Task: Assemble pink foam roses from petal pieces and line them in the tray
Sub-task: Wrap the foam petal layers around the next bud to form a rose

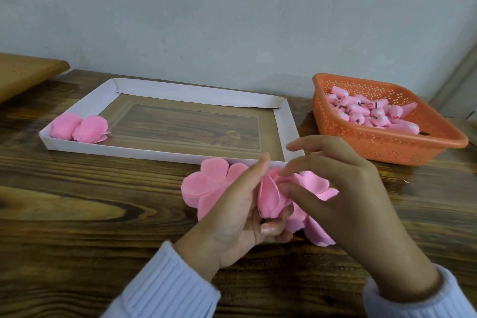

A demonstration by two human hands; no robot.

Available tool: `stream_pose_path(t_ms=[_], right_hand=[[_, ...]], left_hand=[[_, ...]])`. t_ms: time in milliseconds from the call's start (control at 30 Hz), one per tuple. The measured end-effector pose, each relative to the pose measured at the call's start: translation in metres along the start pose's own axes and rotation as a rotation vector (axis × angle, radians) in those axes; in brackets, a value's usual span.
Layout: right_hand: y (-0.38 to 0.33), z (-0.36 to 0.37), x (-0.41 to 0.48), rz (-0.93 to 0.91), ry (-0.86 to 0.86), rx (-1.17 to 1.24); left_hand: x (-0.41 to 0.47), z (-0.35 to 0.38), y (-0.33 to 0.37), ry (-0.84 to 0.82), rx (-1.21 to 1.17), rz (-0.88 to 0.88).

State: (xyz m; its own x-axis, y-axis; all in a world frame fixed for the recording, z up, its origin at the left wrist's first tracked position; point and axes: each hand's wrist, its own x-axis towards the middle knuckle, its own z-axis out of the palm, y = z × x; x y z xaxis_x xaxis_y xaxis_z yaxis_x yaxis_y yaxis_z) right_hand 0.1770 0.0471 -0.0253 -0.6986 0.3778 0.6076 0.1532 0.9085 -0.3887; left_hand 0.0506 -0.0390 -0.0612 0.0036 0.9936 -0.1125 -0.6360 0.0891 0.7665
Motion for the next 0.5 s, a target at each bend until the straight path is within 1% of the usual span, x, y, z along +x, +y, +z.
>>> stream_pose_path(t_ms=[200, 333, 500], right_hand=[[-0.0003, -0.0014, 0.0004, 0.029, -0.036, 0.005], [-0.0009, -0.0018, 0.0007, 0.046, -0.016, 0.004], [-0.0007, -0.0011, -0.0005, 0.020, 0.016, -0.016]], left_hand=[[0.0002, -0.0016, -0.0001, 0.014, -0.008, -0.002], [0.0000, -0.0018, -0.0003, 0.021, -0.004, -0.004], [-0.0006, -0.0015, 0.0004, 0.004, -0.040, 0.000]])
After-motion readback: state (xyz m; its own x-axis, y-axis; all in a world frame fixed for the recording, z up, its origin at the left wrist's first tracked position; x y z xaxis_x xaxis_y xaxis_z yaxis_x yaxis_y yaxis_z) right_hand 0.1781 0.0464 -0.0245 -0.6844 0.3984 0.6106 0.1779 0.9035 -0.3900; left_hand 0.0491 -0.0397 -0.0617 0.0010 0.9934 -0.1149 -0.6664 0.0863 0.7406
